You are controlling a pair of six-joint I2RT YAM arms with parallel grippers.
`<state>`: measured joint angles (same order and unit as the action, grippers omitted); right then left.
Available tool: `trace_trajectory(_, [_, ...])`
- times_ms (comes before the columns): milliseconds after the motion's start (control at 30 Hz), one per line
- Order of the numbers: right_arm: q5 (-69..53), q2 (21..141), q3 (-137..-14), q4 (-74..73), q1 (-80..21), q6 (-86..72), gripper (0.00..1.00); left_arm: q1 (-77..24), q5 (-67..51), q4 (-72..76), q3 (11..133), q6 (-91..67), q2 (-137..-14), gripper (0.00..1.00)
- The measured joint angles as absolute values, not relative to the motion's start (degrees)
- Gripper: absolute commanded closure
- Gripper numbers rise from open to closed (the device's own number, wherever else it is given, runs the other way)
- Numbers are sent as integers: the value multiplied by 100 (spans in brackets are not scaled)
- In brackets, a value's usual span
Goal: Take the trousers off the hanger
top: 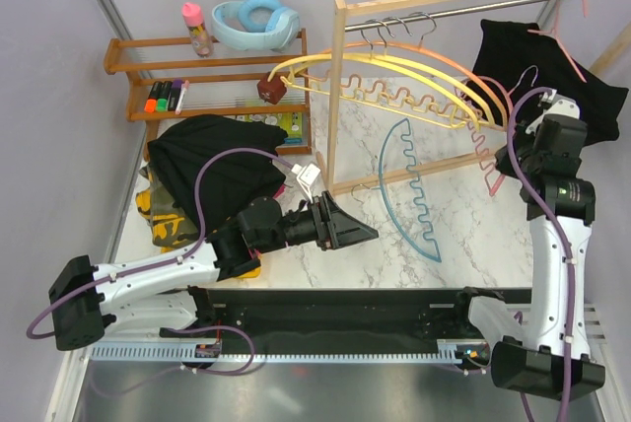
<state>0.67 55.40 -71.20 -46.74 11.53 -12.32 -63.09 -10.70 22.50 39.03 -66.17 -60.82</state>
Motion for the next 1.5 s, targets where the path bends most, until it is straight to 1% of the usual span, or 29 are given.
trace_trajectory(300, [-716, 5596, -7150, -4348, 1789, -1100, 100, -6307, -1321, 2239, 3903, -6606, -6082, 21])
trace_trajectory(400, [-1190, 5572, -7144, -4101, 2003, -1000, 100, -6309, -1431, 2235, 3903, -6606, -6084, 21])
trace_trajectory(667, [-2211, 5579, -7131, -3693, 2075, -600, 100, -6307, -1719, 2233, 4045, -6598, -6326, 21])
trace_trajectory(767, [-2412, 5765, -7356, -3734, 2075, -419, 100, -6307, -1848, 2235, 4211, -6593, -6525, 21])
trace_trajectory(967, [-2386, 6407, -8232, -3802, 2051, -54, 99, -6294, -1990, 2235, 4320, -6591, -6672, 21])
trace_trajectory(1200, [-2176, 6582, -8823, -3872, 1970, 202, 100, -6165, -2108, 2233, 4357, -6591, -6726, 21])
trace_trajectory(1300, [-1970, 6462, -8731, -3826, 1885, 292, 100, -6163, -2119, 2235, 4359, -6591, -6751, 22])
trace_trajectory(1500, [-1747, 5937, -7889, -3754, 1861, 307, 100, -6160, -2185, 2235, 4359, -6593, -6812, 22])
